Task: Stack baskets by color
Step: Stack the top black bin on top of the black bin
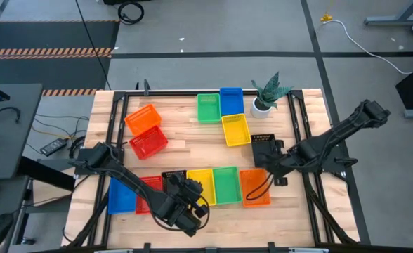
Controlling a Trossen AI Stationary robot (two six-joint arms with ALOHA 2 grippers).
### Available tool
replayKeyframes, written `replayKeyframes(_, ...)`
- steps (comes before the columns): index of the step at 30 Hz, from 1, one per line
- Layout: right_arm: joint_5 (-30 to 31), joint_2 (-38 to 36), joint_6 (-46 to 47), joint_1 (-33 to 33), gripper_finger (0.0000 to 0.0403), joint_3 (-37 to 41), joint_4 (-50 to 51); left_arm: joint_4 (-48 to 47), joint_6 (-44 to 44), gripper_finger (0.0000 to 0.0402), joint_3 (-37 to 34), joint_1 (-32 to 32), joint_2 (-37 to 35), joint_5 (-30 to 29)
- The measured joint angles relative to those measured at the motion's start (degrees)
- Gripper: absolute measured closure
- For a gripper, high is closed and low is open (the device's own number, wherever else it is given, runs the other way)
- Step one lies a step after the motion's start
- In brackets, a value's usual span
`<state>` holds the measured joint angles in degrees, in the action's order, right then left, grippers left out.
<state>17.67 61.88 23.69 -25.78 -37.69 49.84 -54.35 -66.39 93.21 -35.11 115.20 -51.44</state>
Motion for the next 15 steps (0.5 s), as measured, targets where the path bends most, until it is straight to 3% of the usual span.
replayKeyframes(7,-3.98,3.17,-1.14,0.52,0.0270,0.41,1.61,0.25,0.17,0.0386,0.00,0.00,0.00,0.00)
replayKeyframes(15,-1.53,12.59,0.10,1.07,0.0277,0.42,2.55,0.63,0.17,0.0391,0.00,0.00,0.02,0.00)
